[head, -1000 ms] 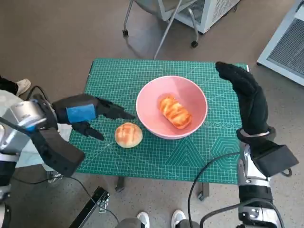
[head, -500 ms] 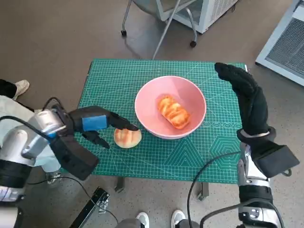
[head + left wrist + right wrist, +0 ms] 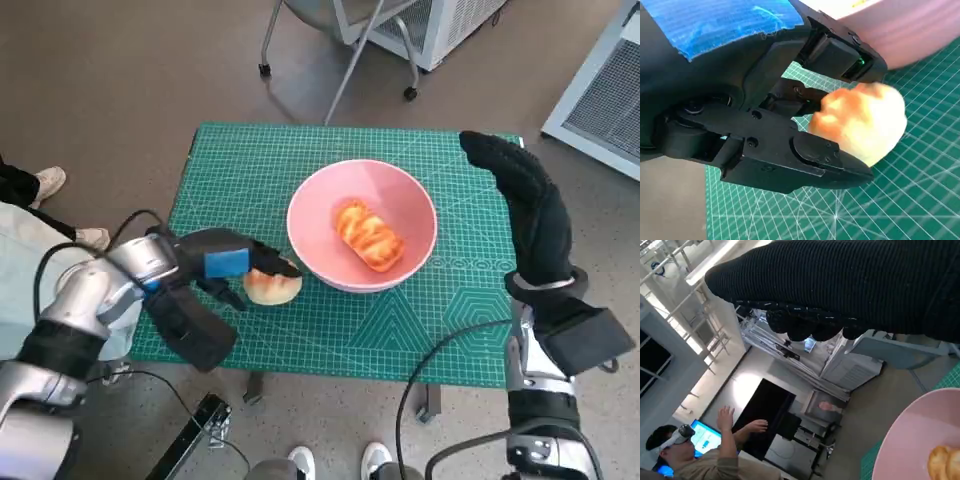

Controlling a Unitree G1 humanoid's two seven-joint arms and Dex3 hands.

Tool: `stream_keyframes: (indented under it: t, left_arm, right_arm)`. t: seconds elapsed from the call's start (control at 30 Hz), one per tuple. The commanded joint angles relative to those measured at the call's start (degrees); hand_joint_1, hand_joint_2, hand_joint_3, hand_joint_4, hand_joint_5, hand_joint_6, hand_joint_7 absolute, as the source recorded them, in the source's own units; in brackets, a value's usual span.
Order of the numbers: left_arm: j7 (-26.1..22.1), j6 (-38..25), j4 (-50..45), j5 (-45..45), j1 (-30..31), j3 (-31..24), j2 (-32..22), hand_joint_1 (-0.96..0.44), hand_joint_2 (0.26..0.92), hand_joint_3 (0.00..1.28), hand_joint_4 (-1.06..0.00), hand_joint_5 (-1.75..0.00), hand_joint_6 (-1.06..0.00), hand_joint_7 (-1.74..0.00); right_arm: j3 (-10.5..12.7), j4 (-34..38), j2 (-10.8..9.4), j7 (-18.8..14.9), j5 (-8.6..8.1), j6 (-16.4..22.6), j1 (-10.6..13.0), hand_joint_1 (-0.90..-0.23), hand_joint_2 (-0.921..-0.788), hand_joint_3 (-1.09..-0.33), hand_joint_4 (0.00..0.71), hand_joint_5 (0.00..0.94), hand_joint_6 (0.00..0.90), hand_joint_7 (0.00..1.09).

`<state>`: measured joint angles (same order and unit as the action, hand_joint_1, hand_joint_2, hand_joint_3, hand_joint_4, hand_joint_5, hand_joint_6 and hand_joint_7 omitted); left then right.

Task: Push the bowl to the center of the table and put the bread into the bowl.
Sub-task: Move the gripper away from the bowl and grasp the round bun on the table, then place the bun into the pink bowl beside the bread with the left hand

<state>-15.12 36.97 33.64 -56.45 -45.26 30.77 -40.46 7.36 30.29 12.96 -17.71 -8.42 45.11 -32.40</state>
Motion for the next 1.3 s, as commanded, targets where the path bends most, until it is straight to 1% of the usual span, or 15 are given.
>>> stream_keyframes:
  t: [0.03,0.2,0.4,0.43,0.47,0.5,0.53,0.57,0.6,0.63,0.73,0.83,0.93,1.17,1.3]
  left_arm:
    - [3.6,-0.1,3.9,-3.7,-1.2,3.8,2.2,-0.18,0.816,0.01,-0.50,-0.01,-0.62,-0.04]
    - [9.8,-0.8,7.9,-8.0,-2.8,7.6,3.8,-0.14,0.834,0.01,-0.54,-0.02,-0.66,-0.05]
    - [18.0,-1.5,13.3,-11.6,-4.4,11.6,5.0,0.00,0.909,0.10,-0.63,-0.06,-0.76,-0.10]
    - [19.0,-1.5,14.1,-11.8,-4.6,12.0,5.2,-0.07,0.911,0.12,-0.65,-0.06,-0.72,-0.36]
    - [20.2,-1.4,14.9,-11.9,-4.8,12.3,5.2,-0.17,0.915,0.18,-0.68,-0.07,-0.62,-0.75]
    - [21.0,-1.3,15.4,-12.0,-5.0,12.6,5.2,-0.23,0.917,0.20,-0.72,-0.09,-0.57,-0.99]
    - [21.9,-1.2,15.8,-11.9,-5.1,12.7,5.1,-0.25,0.918,0.21,-0.73,-0.10,-0.55,-1.08]
    - [22.6,-1.1,16.2,-11.9,-5.2,12.9,5.0,-0.16,0.919,0.21,-0.63,-0.51,-0.57,-1.18]
    - [23.1,-1.1,16.3,-11.8,-5.2,13.0,4.7,-0.10,0.920,0.21,-0.56,-0.78,-0.57,-1.25]
    - [23.4,-1.0,16.1,-11.6,-5.3,13.1,4.2,-0.07,0.920,0.19,-0.54,-0.92,-0.58,-1.29]
    - [23.5,-0.6,15.5,-11.2,-5.5,13.1,3.2,-0.02,0.921,0.14,-0.59,-1.06,-0.61,-1.30]
    - [22.0,-0.1,14.4,-10.2,-5.5,12.7,2.3,-0.01,0.921,0.11,-0.61,-1.16,-0.61,-1.25]
    - [17.4,0.5,11.7,-8.1,-5.4,11.6,0.7,0.00,0.921,0.11,-0.60,-1.14,-0.63,-1.28]
    - [2.2,2.0,2.0,3.3,-3.3,5.9,-3.3,0.00,0.921,0.11,-0.57,-1.11,-0.66,-1.29]
    - [-7.7,1.8,-3.9,15.0,-1.5,0.9,-4.7,0.00,0.920,0.07,-0.61,-1.17,-0.70,-1.16]
  right_arm:
    - [0.2,1.0,0.5,0.4,0.92,0.2,1.3,-0.590,-0.921,-0.830,0.345,0.024,0.000,0.83]
    - [0.2,1.1,0.5,0.5,1.18,0.5,1.3,-0.583,-0.921,-0.834,0.346,0.024,0.000,0.83]
    - [0.2,0.5,0.3,0.4,0.94,0.3,1.5,-0.582,-0.921,-0.835,0.349,0.025,0.001,0.84]
    - [0.2,0.4,0.3,0.4,0.90,0.3,1.6,-0.582,-0.921,-0.835,0.350,0.025,0.001,0.84]
    - [0.2,0.4,0.3,0.3,0.81,0.3,1.6,-0.583,-0.921,-0.835,0.350,0.026,0.001,0.84]
    - [0.2,0.4,0.3,0.3,0.76,0.3,1.7,-0.584,-0.921,-0.834,0.351,0.025,0.001,0.84]
    - [0.2,0.5,0.3,0.2,0.65,0.4,1.7,-0.585,-0.921,-0.834,0.351,0.025,0.001,0.84]
    - [0.2,0.5,0.3,0.1,0.57,0.5,1.7,-0.586,-0.921,-0.833,0.351,0.025,0.001,0.84]
    - [0.3,0.6,0.3,0.1,0.46,0.5,1.7,-0.587,-0.921,-0.833,0.351,0.025,0.002,0.84]
    - [0.3,0.6,0.3,0.0,0.31,0.5,1.8,-0.587,-0.921,-0.832,0.351,0.025,0.002,0.84]
    - [0.3,0.7,0.3,-0.2,-0.03,0.4,1.7,-0.588,-0.921,-0.831,0.352,0.025,0.003,0.83]
    - [0.3,0.8,0.3,-0.4,-0.29,0.3,1.7,-0.588,-0.921,-0.831,0.352,0.025,0.003,0.83]
    - [0.2,1.0,0.2,-0.3,-0.34,0.2,1.6,-0.587,-0.921,-0.831,0.352,0.024,0.003,0.83]
    - [-0.2,0.9,-0.4,-0.1,-0.32,0.0,1.6,-0.586,-0.921,-0.835,0.352,0.023,0.002,0.83]
    - [-0.4,0.6,-0.6,0.0,-0.33,-0.3,1.6,-0.588,-0.921,-0.838,0.351,0.023,0.000,0.84]
